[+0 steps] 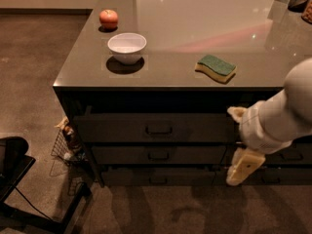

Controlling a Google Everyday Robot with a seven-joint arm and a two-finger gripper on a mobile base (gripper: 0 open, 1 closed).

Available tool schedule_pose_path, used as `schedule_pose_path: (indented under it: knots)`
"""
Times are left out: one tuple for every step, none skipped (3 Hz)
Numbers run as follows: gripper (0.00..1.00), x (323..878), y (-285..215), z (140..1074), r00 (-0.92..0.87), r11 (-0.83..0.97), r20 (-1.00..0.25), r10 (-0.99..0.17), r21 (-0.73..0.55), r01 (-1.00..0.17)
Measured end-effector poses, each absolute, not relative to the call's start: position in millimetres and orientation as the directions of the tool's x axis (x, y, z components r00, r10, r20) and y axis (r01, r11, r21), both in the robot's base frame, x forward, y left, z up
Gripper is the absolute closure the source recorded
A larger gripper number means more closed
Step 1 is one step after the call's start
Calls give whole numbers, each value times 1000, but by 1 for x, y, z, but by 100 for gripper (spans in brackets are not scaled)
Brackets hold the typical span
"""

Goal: Open top drawer

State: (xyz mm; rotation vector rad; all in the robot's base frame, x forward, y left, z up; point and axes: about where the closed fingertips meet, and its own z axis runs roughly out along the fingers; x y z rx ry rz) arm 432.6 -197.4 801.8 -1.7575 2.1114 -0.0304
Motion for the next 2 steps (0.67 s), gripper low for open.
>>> schedule_pose_path:
  knots:
    - [0,451,-194,757,-101,195,-284,-953,-325,-925]
    - [0,498,-188,750,-50,190,-286,-957,-485,-854]
